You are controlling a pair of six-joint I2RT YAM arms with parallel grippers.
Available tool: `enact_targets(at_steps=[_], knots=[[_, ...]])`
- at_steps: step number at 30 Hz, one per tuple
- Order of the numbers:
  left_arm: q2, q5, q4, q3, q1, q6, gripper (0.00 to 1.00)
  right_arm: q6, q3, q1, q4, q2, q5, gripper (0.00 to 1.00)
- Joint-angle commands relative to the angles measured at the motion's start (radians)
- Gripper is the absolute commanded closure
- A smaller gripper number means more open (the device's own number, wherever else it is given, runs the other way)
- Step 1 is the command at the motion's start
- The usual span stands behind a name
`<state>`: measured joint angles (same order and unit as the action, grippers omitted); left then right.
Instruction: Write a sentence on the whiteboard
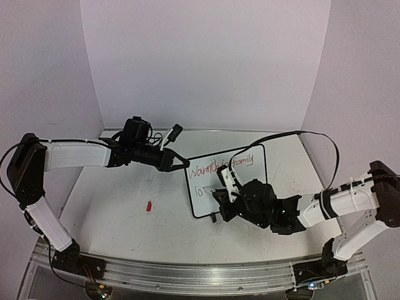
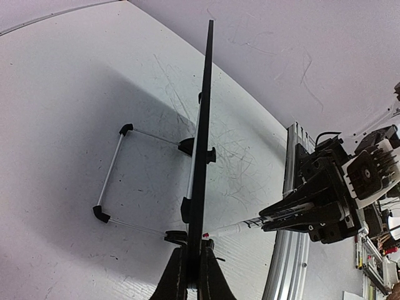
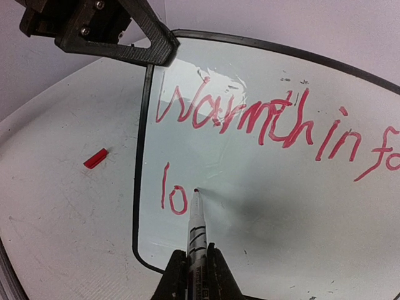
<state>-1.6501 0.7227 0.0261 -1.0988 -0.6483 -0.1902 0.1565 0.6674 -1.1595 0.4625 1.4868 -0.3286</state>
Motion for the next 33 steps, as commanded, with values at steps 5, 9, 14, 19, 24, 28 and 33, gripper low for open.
enact_targets(at_steps=[5,9,14,19,24,28,33], knots=[[0.045,0.011,0.011,-0.01,-0.004,0.017,1.0,-0.018,0.052,0.003,0.027,0.017,-0.016,1.0],[0.046,0.011,0.011,-0.01,-0.004,0.017,1.0,-0.015,0.05,0.003,0.028,0.023,-0.021,1.0],[0.045,0.011,0.011,-0.01,-0.004,0.017,1.0,-0.008,0.045,0.003,0.019,0.022,-0.032,1.0],[0.045,0.011,0.011,-0.01,-0.003,0.017,1.0,-0.006,0.046,0.003,0.015,0.033,-0.041,1.0],[0.046,0.011,0.011,-0.01,-0.004,0.017,1.0,-0.008,0.052,0.002,0.009,0.037,-0.046,1.0],[0.046,0.01,0.011,-0.01,-0.004,0.017,1.0,0.0,0.053,0.003,-0.002,0.038,-0.047,1.0],[0.047,0.009,0.011,-0.01,-0.004,0.017,1.0,0.014,0.043,0.003,-0.017,0.034,-0.042,1.0]])
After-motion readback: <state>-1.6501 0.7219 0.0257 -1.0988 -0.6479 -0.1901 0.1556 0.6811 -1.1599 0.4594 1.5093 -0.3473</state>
